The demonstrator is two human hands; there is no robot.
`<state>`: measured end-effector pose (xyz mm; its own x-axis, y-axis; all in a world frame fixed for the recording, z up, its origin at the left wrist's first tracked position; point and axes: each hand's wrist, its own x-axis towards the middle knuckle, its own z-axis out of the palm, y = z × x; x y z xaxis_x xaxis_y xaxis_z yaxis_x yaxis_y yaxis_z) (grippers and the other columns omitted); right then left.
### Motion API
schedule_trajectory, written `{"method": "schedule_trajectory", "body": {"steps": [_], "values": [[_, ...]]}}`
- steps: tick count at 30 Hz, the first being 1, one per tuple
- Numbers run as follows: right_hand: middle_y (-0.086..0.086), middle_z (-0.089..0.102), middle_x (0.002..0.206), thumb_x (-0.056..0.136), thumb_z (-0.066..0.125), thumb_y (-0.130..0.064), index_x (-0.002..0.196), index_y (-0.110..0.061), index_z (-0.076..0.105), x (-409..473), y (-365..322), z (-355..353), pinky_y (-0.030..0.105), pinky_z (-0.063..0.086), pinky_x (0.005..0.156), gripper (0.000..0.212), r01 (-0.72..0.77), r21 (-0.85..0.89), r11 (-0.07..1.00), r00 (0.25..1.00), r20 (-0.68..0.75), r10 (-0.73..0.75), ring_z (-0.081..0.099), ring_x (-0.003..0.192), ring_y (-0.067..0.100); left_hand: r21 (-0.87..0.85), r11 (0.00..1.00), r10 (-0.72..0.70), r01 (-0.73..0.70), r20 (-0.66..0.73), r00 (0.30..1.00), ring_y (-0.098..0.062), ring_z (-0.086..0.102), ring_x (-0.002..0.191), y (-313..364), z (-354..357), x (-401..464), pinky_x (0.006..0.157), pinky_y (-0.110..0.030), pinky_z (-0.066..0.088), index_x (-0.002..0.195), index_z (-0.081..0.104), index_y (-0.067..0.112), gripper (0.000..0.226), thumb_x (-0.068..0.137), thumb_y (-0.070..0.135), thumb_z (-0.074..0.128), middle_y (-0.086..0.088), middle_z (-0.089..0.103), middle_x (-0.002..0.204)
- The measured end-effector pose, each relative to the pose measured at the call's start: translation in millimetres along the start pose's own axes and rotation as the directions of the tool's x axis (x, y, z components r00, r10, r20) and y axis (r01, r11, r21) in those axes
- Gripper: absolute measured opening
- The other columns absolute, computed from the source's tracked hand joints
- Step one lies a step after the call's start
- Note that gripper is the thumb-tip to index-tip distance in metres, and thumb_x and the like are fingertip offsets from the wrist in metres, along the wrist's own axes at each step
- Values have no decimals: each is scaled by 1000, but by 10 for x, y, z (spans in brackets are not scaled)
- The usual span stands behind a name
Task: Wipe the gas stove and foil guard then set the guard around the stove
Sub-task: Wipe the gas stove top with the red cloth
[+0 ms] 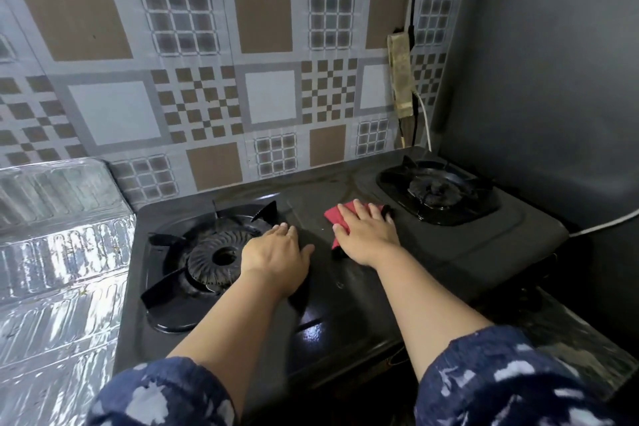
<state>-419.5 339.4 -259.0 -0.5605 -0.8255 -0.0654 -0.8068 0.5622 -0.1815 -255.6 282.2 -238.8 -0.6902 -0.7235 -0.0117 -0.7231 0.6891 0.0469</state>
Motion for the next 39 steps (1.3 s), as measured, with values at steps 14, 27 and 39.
{"method": "schedule_trajectory", "body": {"steps": [14,27,39], "values": [[-9,3,161,96,18,-55,144,-51,14,822,145,-66,49,2,119,49,132,9,991,991,36,-132,1,148,23,37,999,-23,18,142,990,-23,30,144,115,-56,619,112,-41,34,149,26,11,61,98,44,33,-6,21,160],[-6,1,162,95,16,-59,147,-46,8,1556,-75,-168,54,-2,118,54,196,0,981,977,89,-195,-3,148,28,54,994,-107,97,245,964,-23,30,144,195,-111,768,113,-41,33,149,28,14,63,95,43,43,-5,21,160],[-7,-24,157,88,23,-71,145,-46,-12,1686,168,-428,61,-14,112,71,288,-115,951,901,368,-229,-21,145,30,-207,977,1,52,249,968,-17,-5,149,354,-58,1124,122,-41,4,154,0,14,118,70,79,55,-3,-6,162]]}}
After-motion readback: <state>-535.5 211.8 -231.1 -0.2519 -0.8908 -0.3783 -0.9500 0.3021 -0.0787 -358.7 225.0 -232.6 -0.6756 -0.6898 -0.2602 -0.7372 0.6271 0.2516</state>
